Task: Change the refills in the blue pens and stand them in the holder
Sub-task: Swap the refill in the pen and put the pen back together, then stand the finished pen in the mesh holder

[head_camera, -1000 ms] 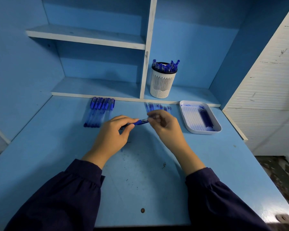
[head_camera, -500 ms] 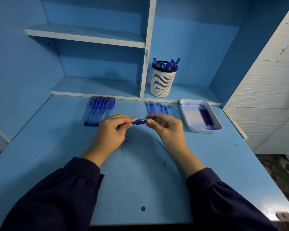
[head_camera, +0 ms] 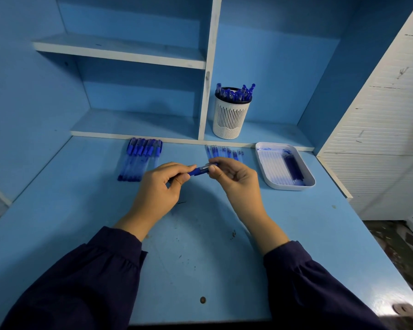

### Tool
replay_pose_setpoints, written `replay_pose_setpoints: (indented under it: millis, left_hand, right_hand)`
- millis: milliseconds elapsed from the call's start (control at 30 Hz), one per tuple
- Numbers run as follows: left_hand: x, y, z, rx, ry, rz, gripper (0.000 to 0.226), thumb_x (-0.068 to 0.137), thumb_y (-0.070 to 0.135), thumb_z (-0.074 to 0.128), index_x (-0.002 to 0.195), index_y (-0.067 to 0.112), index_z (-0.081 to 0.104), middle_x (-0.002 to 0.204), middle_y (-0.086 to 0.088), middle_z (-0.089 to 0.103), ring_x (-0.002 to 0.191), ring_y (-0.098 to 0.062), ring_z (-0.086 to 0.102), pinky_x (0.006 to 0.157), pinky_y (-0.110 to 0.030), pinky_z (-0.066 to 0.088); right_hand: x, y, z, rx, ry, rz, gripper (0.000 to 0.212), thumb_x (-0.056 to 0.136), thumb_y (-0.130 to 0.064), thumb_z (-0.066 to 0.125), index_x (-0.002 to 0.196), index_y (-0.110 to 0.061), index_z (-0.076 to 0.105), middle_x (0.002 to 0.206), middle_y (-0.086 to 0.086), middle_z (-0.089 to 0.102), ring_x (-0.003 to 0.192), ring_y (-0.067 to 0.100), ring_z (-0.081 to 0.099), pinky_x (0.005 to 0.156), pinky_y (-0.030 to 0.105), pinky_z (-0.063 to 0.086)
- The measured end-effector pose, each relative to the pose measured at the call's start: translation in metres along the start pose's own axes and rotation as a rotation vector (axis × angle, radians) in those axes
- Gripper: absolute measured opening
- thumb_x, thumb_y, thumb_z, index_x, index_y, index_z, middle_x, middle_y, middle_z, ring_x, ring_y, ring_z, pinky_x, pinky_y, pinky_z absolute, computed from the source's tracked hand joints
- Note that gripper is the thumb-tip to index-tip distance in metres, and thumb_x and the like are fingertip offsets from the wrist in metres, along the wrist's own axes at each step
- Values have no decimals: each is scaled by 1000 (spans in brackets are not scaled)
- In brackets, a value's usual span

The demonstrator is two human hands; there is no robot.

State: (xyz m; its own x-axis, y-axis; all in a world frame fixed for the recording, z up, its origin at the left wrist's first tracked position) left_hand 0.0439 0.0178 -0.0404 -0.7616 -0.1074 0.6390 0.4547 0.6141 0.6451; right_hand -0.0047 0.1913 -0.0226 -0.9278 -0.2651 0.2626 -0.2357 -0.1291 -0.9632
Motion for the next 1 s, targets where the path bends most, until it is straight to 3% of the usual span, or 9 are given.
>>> replay_pose_setpoints:
  millis: [167, 333, 433, 567, 767, 867, 1000]
  left_hand:
    - [7, 4, 6, 13, 4, 6, 26, 93, 1, 62, 115, 13, 70, 104, 10, 70, 93, -2, 64, 84, -15, 50]
    - [14, -4, 12, 105, -73, -35, 27, 97, 14, 59, 123, 15, 66, 117, 7, 66, 106, -3, 60, 90, -15, 48]
    - [19, -11, 18, 272, -187, -155, 38, 101, 27, 51, 138, 17, 54, 136, 3, 56, 125, -14, 51, 101, -25, 43]
    - [34, -23, 30, 446, -395, -337, 52, 104, 35, 38, 152, 15, 34, 157, 0, 33, 144, -18, 28, 115, -32, 25]
    - [52, -32, 43, 494, -433, -350, 51, 102, 32, 40, 148, 12, 41, 157, -4, 33, 144, -20, 27, 115, -30, 21]
    - [57, -33, 46, 492, -409, -331, 65, 90, 42, 32, 143, 8, 49, 152, -8, 40, 140, -24, 35, 114, -31, 26]
    - [60, -35, 50, 499, -396, -332, 68, 86, 43, 32, 142, 8, 51, 151, -9, 42, 140, -25, 36, 114, -32, 26]
  right_hand:
    - [2, -7, 3, -54, 36, -81, 22, 87, -3, 68, 105, -15, 69, 92, -1, 72, 86, 10, 67, 84, 25, 52]
    - [4, -20, -10, -102, 175, -225, 20, 88, 3, 64, 107, -3, 67, 93, 2, 71, 86, 9, 67, 81, 20, 50]
    - [9, -30, -22, -193, 282, -358, 23, 89, 1, 64, 111, -7, 66, 94, 0, 68, 89, 14, 66, 86, 26, 51]
    - [18, -52, -36, -265, 403, -507, 24, 90, -4, 65, 110, -17, 60, 95, 1, 66, 88, 17, 65, 83, 30, 51]
    - [47, -90, -47, -369, 506, -697, 14, 91, -4, 64, 103, -6, 58, 92, -1, 65, 85, 13, 65, 80, 34, 54]
    - [71, -111, -50, -427, 526, -798, 13, 91, -3, 63, 103, -1, 59, 94, 5, 65, 84, 19, 65, 78, 40, 55]
    - [110, -128, -49, -530, 550, -895, 12, 90, -1, 61, 102, 3, 61, 92, 6, 65, 81, 20, 64, 77, 35, 55]
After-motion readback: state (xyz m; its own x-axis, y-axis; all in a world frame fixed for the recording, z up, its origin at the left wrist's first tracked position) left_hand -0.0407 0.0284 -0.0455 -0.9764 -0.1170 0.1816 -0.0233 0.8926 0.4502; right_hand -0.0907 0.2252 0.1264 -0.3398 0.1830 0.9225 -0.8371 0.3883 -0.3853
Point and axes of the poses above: each hand's wrist, its own x-axis towards the middle knuckle, its own z-axis out of the palm, y = z × x, the point moved 2 cm from there along x, towards the middle knuckle
